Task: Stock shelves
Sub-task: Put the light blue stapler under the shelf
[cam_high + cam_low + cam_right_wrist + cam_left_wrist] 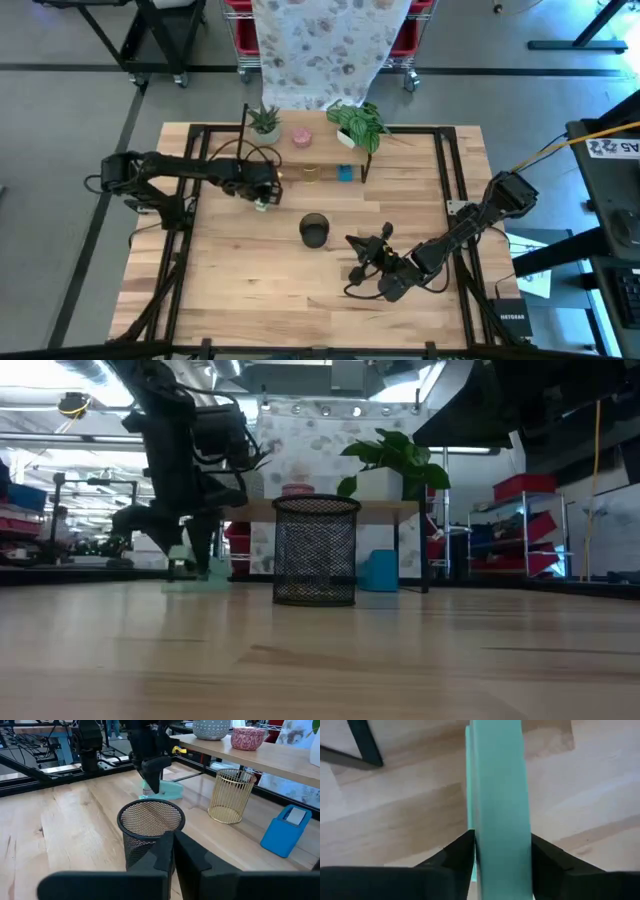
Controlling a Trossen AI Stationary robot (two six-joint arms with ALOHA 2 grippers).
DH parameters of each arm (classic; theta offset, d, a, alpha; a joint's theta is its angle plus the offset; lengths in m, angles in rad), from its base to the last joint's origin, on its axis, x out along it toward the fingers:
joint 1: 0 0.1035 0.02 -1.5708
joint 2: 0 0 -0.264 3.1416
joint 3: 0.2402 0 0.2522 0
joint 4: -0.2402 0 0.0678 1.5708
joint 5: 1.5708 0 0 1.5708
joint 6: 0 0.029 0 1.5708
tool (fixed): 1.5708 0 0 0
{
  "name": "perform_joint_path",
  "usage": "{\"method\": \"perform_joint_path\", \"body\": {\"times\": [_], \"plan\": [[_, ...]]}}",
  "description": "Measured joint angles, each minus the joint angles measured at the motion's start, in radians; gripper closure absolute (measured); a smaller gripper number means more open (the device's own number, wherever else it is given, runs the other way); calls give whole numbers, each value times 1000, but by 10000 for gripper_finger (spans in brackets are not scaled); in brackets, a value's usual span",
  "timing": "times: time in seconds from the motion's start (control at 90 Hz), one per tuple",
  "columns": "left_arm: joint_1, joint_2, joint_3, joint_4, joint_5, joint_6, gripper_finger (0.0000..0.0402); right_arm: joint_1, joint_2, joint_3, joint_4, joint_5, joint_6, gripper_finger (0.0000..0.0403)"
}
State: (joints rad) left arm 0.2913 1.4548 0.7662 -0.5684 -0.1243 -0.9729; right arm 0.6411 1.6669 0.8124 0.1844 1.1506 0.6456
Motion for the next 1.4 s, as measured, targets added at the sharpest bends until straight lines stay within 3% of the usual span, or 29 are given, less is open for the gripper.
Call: {"method": "perform_joint_path", "body": {"times": [0.356, 0.6, 0.856, 1.044, 1.178, 1.289, 1.4], "plan": [[-45, -75, 0, -5, -11, 33, 240, 0, 0, 0, 0, -19, 0, 403], [-122, -237, 0, -191, -36, 4, 239, 0, 0, 0, 0, -19, 2, 403], [-336, -373, -9, -288, -46, -46, 239, 0, 0, 0, 0, -19, 4, 403], [-671, -368, -104, -164, -239, -99, 239, 0, 0, 0, 1, -30, 5, 403], [-874, -367, -227, 52, -485, -119, 245, 0, 0, 0, 1, -45, 5, 403], [-924, -367, -337, 221, -662, -120, 264, 0, 0, 0, 5, -44, 5, 403], [-902, -367, -454, 364, -708, -103, 285, 0, 0, 0, 25, -45, 4, 403]]}}
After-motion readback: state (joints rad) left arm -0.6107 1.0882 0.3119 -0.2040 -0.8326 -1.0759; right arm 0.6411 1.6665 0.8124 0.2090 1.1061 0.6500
